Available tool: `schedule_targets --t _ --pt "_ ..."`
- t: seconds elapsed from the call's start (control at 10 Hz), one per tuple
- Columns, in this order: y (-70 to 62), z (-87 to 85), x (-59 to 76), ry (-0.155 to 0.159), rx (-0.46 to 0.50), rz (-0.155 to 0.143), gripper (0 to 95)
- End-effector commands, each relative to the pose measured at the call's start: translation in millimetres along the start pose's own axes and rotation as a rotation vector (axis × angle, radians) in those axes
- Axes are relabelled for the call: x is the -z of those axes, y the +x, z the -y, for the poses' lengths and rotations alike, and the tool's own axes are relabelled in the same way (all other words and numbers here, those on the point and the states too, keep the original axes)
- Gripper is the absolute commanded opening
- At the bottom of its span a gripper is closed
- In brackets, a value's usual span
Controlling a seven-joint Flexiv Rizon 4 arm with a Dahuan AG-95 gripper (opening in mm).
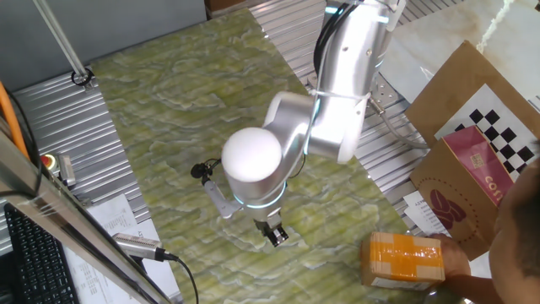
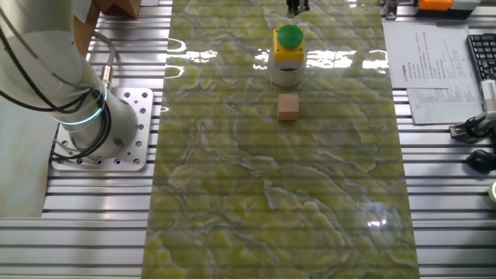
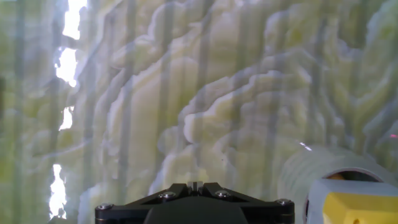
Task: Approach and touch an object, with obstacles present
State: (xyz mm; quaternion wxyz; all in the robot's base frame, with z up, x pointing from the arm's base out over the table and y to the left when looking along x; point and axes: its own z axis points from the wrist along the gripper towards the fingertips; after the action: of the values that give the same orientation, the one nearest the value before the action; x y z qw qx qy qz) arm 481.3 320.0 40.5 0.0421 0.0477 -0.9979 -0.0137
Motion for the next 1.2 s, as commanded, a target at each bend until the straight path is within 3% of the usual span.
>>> schedule_targets --t 0.1,0.8,1.2 --pt "-5.0 4.1 0.8 0.009 0.007 0.001 0.0" --pt "-48.4 57.7 9.1 0.007 0.065 -0.002 0.0" --pt "-55.3 92.9 8.1 0.013 0.096 -0.003 0.0"
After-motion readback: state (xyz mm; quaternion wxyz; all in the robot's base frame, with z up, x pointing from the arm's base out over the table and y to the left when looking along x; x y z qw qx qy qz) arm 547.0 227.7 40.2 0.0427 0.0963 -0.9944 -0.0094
